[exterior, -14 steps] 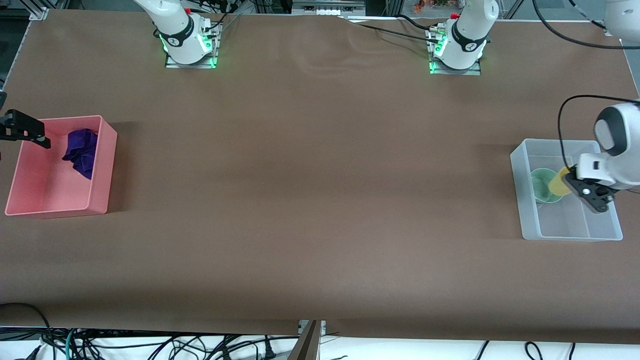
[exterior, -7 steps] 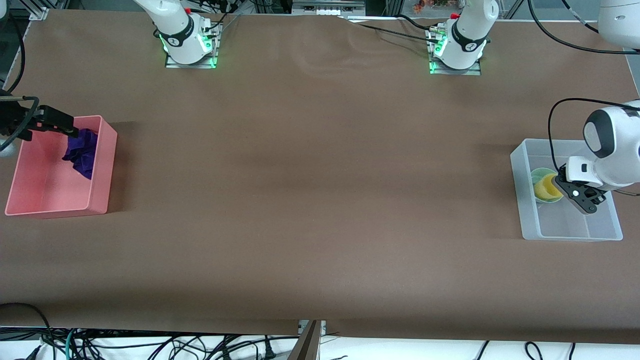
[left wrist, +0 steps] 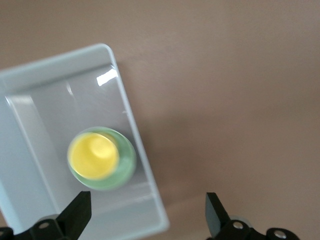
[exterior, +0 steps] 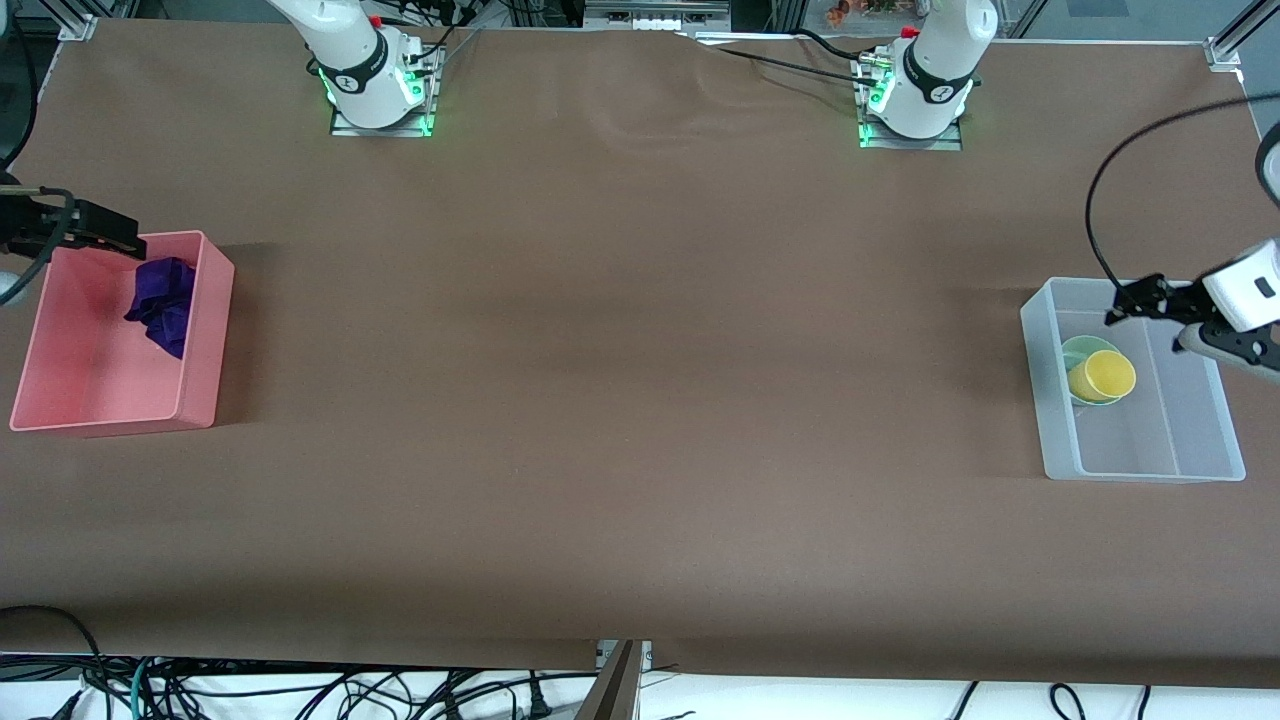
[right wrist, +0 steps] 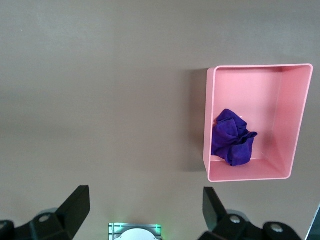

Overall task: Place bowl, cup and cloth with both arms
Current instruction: 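Open the left gripper and lift it away from the cup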

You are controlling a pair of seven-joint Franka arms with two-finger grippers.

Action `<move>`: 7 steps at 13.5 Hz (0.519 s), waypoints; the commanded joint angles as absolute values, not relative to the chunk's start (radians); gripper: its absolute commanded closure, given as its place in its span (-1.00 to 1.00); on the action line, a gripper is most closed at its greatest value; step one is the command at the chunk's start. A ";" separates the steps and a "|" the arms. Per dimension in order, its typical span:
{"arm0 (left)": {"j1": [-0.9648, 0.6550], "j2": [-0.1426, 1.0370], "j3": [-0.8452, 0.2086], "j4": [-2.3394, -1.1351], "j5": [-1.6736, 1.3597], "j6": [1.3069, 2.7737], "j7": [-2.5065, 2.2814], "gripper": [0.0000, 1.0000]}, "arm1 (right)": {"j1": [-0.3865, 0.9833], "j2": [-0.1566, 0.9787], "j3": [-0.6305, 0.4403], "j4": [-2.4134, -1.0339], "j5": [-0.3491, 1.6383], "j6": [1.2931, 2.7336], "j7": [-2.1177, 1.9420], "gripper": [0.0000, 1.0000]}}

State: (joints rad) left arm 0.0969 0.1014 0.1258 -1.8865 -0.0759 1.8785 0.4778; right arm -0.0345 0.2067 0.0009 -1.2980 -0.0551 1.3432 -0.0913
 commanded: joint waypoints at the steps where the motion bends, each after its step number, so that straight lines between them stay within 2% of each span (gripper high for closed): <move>1: 0.097 0.051 0.003 -1.832 -0.025 1.703 0.156 -1.00 | -0.060 0.146 0.006 -1.350 -0.057 1.330 -0.117 -1.00; 5: 0.084 0.048 -0.106 -1.548 -0.029 1.439 -0.018 -1.00 | -0.060 0.120 0.005 -1.390 -0.051 1.336 -0.118 -1.00; 7: 0.062 0.028 -0.097 -1.506 -0.046 1.419 -0.017 -1.00 | -0.058 0.127 0.006 -1.385 -0.052 1.330 -0.118 -1.00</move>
State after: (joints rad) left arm 0.0780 0.0267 -0.1080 -1.5717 -0.0480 1.4615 -0.0034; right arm -0.0517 0.1470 -0.0008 -1.3572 -0.0548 1.3278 -0.1006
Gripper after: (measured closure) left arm 0.000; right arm 0.000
